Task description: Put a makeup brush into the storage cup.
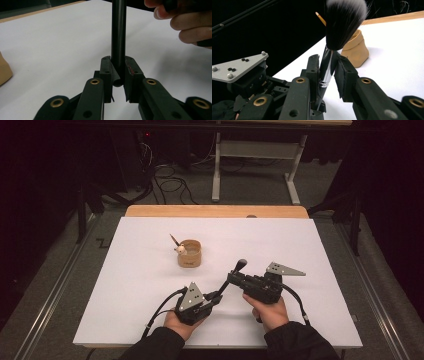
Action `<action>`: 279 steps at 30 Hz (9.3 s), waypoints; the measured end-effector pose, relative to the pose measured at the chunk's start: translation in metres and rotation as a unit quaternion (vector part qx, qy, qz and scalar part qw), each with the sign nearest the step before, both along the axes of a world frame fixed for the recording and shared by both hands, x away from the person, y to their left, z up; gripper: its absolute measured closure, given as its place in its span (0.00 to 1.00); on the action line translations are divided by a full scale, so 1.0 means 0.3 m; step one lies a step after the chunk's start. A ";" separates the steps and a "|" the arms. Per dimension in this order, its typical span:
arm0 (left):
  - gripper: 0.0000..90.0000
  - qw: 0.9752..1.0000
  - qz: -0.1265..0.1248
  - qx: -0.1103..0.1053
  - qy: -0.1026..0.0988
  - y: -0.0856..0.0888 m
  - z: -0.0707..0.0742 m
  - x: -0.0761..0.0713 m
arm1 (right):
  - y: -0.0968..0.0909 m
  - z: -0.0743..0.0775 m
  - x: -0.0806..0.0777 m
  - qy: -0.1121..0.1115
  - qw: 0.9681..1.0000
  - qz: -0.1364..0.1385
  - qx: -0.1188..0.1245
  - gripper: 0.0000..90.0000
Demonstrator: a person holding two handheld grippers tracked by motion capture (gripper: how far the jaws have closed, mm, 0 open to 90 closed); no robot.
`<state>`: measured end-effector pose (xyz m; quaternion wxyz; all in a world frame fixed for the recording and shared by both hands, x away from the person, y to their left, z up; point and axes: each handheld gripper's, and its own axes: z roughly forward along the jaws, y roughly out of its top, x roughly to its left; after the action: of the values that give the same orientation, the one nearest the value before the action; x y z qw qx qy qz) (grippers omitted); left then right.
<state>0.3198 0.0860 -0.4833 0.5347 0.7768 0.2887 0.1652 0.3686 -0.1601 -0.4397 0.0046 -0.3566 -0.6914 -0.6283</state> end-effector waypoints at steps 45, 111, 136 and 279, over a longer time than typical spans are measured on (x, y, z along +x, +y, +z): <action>0.53 1.000 0.006 -0.005 -0.004 -0.004 0.026 0.004 | 0.020 0.021 -0.030 -0.047 0.997 0.025 -0.049 0.88; 0.88 1.000 -0.013 -0.017 -0.003 0.006 0.038 -0.003 | 0.112 -0.001 -0.082 -0.096 0.980 0.052 -0.165 0.87; 0.88 1.000 0.004 -0.026 0.002 0.030 0.046 0.008 | 0.090 0.016 -0.085 -0.103 0.981 0.051 -0.154 0.68; 0.88 0.983 0.161 -0.092 -0.005 0.226 0.244 0.303 | -0.189 -0.040 -0.019 -0.091 0.974 -0.049 -0.200 0.00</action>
<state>0.4106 0.1538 -0.4103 0.5713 0.6669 0.4216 0.2260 0.3629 -0.2169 -0.4516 -0.1604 -0.3257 -0.7820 -0.5067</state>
